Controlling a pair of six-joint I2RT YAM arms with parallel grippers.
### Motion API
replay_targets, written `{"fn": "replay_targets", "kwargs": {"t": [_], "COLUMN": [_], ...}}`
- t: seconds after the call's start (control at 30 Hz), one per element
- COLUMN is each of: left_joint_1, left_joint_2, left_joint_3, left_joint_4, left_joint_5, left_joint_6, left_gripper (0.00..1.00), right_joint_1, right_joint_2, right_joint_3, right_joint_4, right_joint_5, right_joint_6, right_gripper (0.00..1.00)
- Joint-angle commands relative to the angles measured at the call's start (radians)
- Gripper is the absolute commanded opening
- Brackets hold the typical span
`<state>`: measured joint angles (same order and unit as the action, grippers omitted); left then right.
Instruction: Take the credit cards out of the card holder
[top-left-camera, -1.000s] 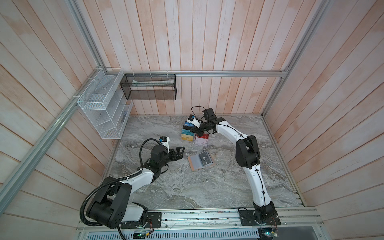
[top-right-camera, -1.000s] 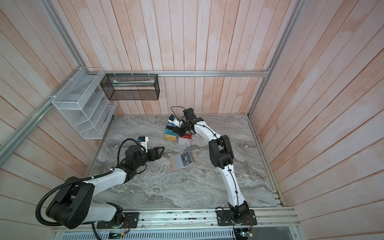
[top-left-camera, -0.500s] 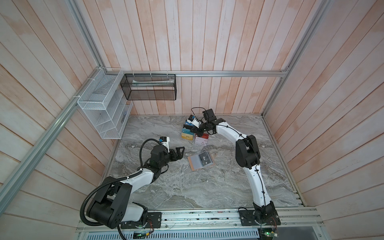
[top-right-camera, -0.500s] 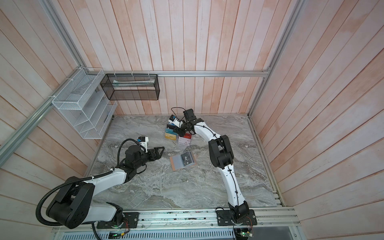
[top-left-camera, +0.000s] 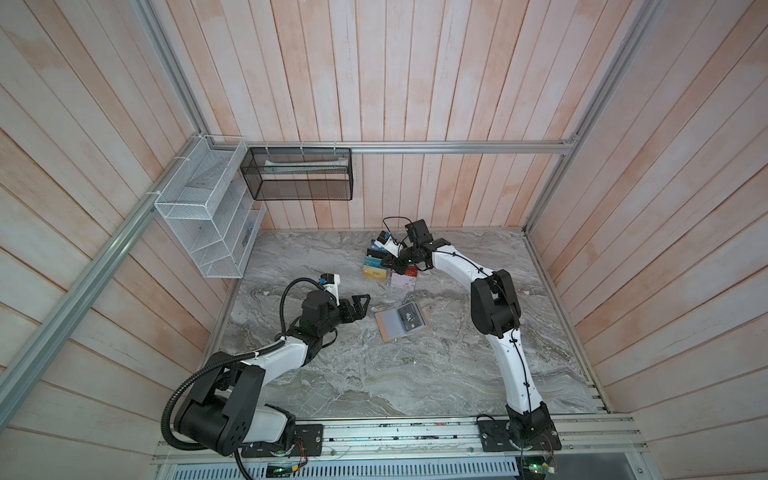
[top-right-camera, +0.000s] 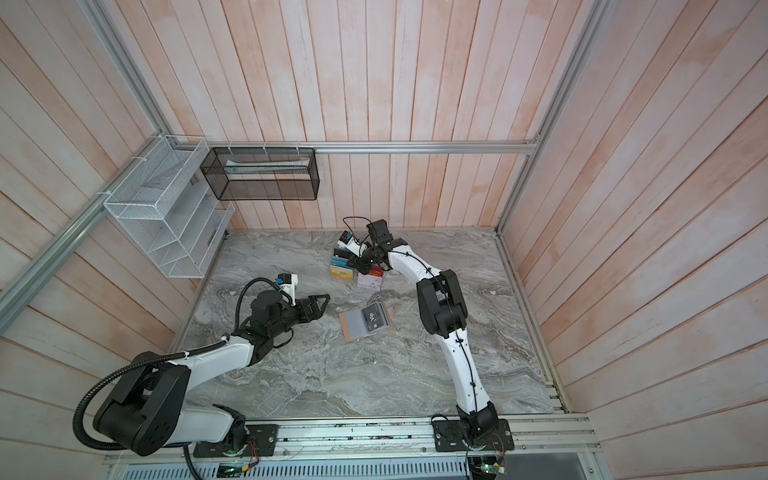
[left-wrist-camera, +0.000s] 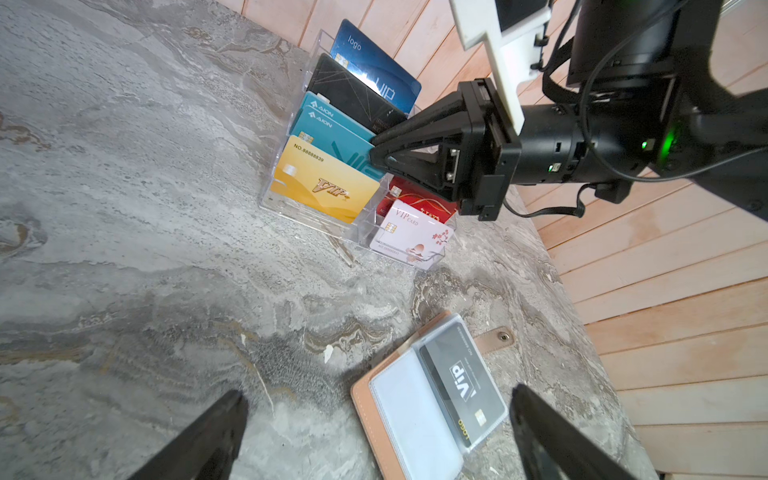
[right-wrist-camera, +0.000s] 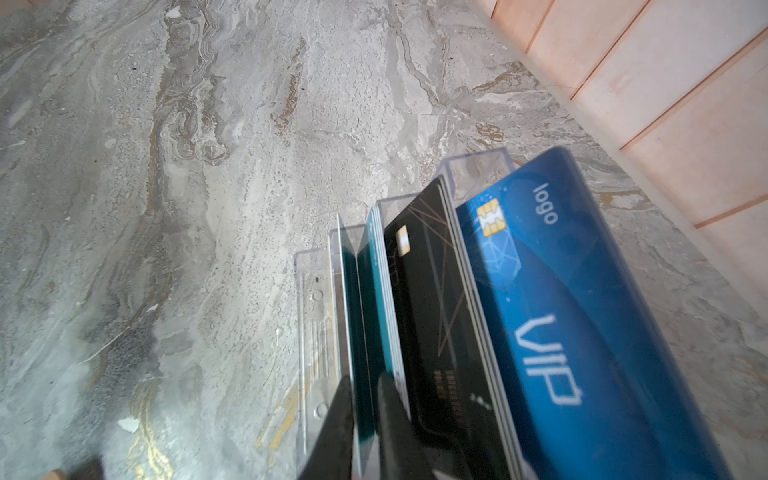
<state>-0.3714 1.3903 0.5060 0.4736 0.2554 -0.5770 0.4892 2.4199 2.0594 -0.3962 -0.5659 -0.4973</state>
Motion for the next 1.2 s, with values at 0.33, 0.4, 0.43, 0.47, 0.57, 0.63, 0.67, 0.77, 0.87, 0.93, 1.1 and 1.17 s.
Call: {"fn": "replay_targets", "kwargs": {"t": [0.33,0.4,0.43,0.47,0.57,0.63,0.67,0.77,0.87,0.93,1.1,1.17], "left_joint_1": [0.005,0.005,0.004,0.005,0.005,0.005,0.005,0.005,0.005,0.005,0.008,0.015], "left_joint_2": [0.012,0.009,0.009,0.008,0.003,0.001,-0.001,-0.003,-0.008,-0.012,-0.036,-0.053], "left_joint_3": [-0.007,-0.005,-0.005,-0.006,-0.01,-0.009,-0.009,-0.01,-0.01,-0.01,-0.016,-0.023], "left_joint_4": [0.034,0.034,0.034,0.034,0.033,0.031,0.03,0.031,0.03,0.028,0.019,0.019], "left_joint_5": [0.016,0.018,0.02,0.02,0.019,0.019,0.019,0.021,0.018,0.016,0.011,0.013], "left_joint_6": [-0.017,-0.018,-0.019,-0.02,-0.021,-0.021,-0.021,-0.023,-0.024,-0.026,-0.033,-0.04], "left_gripper": [1.0,1.0,1.0,1.0,1.0,1.0,1.0,1.0,1.0,1.0,1.0,1.0], "right_joint_1": [-0.011,-0.012,-0.014,-0.014,-0.015,-0.015,-0.016,-0.014,-0.006,0.002,0.022,0.027], "right_joint_2": [-0.075,-0.088,-0.092,-0.098,-0.105,-0.111,-0.116,-0.135,-0.173,-0.204,-0.255,-0.258], "right_joint_3": [-0.034,-0.049,-0.055,-0.061,-0.065,-0.071,-0.076,-0.096,-0.154,-0.211,-0.302,-0.309], "right_joint_4": [0.021,0.037,0.044,0.048,0.047,0.049,0.052,0.05,0.079,0.118,0.183,0.186], "right_joint_5": [-0.018,-0.015,-0.014,-0.013,-0.014,-0.014,-0.015,-0.037,-0.061,-0.07,-0.099,-0.121], "right_joint_6": [0.02,0.026,0.03,0.032,0.034,0.035,0.038,0.046,0.066,0.081,0.125,0.152], "right_gripper": [0.2,0.21,0.21,0.21,0.22,0.22,0.22,0.23,0.28,0.32,0.5,0.56]}}
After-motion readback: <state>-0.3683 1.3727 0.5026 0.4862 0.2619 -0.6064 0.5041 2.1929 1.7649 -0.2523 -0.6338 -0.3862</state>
